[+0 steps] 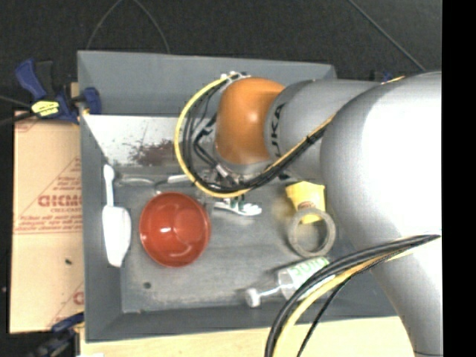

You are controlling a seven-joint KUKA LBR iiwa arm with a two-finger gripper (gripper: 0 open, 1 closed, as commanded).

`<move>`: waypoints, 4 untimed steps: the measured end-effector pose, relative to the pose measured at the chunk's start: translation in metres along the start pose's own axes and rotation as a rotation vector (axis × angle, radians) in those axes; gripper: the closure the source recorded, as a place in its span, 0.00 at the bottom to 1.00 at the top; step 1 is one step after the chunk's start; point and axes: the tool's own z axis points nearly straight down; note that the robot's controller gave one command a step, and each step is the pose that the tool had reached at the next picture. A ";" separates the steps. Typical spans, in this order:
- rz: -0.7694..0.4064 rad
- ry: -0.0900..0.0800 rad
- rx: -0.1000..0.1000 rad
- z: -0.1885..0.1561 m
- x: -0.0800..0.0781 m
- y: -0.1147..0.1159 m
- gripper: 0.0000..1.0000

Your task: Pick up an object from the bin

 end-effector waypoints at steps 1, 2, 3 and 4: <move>0.138 0.000 -0.003 -0.007 -0.001 0.053 1.00; 0.026 -0.009 0.001 -0.062 -0.003 0.031 1.00; 0.152 -0.001 -0.001 0.000 -0.003 0.033 1.00; 0.093 -0.005 0.001 -0.108 -0.003 0.038 1.00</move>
Offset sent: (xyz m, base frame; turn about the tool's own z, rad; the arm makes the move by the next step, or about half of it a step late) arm -0.0001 0.0339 0.0583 0.0254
